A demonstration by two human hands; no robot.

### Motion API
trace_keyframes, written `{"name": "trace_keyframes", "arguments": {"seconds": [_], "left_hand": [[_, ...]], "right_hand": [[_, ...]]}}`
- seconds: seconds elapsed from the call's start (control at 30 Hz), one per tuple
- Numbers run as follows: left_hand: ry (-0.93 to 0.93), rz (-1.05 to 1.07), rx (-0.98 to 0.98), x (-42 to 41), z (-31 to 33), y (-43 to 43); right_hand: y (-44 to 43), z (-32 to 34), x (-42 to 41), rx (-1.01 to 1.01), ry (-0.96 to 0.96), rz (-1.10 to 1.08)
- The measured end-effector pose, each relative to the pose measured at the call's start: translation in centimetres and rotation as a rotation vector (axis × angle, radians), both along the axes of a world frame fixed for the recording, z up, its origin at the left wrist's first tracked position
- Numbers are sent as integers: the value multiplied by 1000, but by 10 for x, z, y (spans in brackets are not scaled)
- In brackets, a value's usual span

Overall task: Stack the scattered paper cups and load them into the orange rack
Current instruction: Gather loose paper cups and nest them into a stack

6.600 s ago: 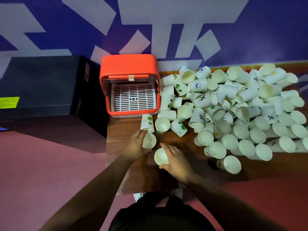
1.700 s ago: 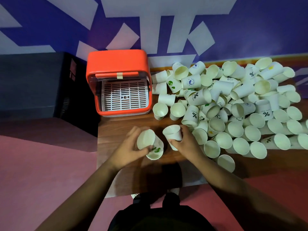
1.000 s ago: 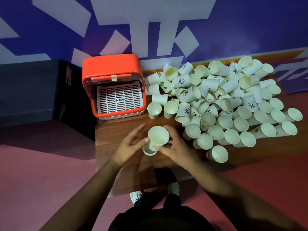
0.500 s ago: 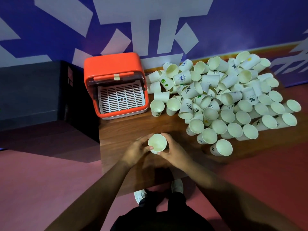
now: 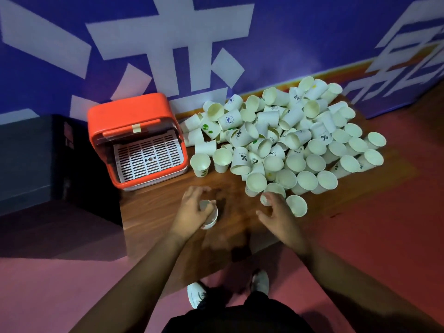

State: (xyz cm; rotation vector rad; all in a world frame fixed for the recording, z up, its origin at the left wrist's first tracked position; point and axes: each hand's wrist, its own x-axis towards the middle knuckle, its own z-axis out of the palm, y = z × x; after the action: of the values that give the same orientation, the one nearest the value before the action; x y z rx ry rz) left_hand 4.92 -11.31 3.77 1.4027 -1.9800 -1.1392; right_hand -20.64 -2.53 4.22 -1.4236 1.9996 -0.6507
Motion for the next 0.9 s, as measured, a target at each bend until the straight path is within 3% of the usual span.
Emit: {"name": "trace_keyframes", "arguments": {"seconds": [0.1, 0.33, 0.57, 0.77, 0.9], "left_hand": [[-7, -44, -42, -38, 10, -4], [-133, -230, -7, -136, 9, 3], [-332, -269, 165, -201, -23, 14], [-403, -244, 124, -215, -49, 20], [-346, -150, 35, -210, -51, 24]], "right_hand": [[11, 3, -45, -46, 73, -84], [23, -17, -107, 108, 167, -148], [12, -47, -133, 233, 263, 32], [14, -57, -146, 156, 262, 137], [14, -52, -153, 113, 157, 139]]}}
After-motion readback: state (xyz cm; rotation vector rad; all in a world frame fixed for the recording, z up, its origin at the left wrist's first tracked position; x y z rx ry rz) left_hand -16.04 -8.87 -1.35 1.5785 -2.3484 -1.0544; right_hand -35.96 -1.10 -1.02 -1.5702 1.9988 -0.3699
